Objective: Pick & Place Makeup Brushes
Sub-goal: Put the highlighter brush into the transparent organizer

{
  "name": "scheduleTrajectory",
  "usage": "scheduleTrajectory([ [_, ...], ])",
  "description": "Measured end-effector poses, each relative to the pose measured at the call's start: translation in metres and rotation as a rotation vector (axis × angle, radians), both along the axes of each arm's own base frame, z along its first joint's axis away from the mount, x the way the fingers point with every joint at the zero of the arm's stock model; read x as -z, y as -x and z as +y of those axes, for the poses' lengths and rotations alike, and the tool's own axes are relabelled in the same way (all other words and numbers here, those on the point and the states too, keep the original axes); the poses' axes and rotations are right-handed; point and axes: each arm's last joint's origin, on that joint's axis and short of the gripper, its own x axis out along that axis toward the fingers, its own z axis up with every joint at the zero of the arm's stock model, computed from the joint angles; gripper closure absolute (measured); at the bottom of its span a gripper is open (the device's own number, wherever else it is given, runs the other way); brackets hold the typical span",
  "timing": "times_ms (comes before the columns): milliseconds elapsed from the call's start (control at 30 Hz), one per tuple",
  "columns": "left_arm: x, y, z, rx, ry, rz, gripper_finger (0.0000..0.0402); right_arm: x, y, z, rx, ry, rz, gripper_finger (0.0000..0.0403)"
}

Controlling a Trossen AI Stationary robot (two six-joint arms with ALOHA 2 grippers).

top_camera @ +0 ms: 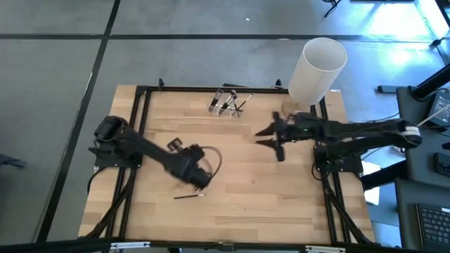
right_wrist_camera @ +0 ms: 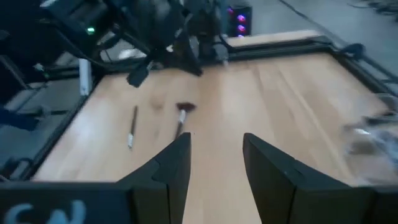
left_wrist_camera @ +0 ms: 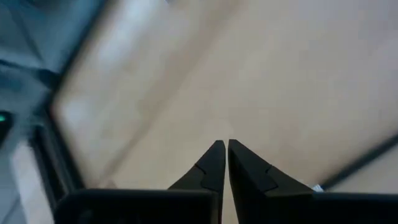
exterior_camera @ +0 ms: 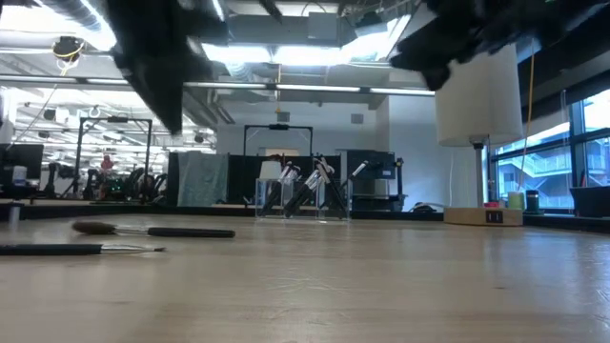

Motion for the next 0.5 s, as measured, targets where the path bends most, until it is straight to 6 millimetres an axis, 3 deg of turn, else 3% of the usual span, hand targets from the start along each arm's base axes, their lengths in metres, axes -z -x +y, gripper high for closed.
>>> scheduleTrajectory([
  [100, -0.009, 0.022, -0.018, -0.022, -0.137, -0.199, 0.0384, 0.011, -0.031, -0.002, -0.013, -0.024, 0.007, 0.0258],
  [200, -0.004, 0.045, -0.027, -0.055, -0.174, -0.361, 0.0381, 0.036, -0.067, -0.001, -0.026, -0.035, 0.104, 0.0258],
  [400, 0.035, 0.079, -0.024, -0.154, -0.155, -0.497, 0.0346, 0.072, -0.141, 0.021, -0.105, -0.039, 0.229, 0.0258],
  [500, 0.051, 0.089, -0.018, -0.193, -0.173, -0.571, 0.0317, 0.081, -0.174, 0.036, -0.145, -0.03, 0.251, 0.0258],
])
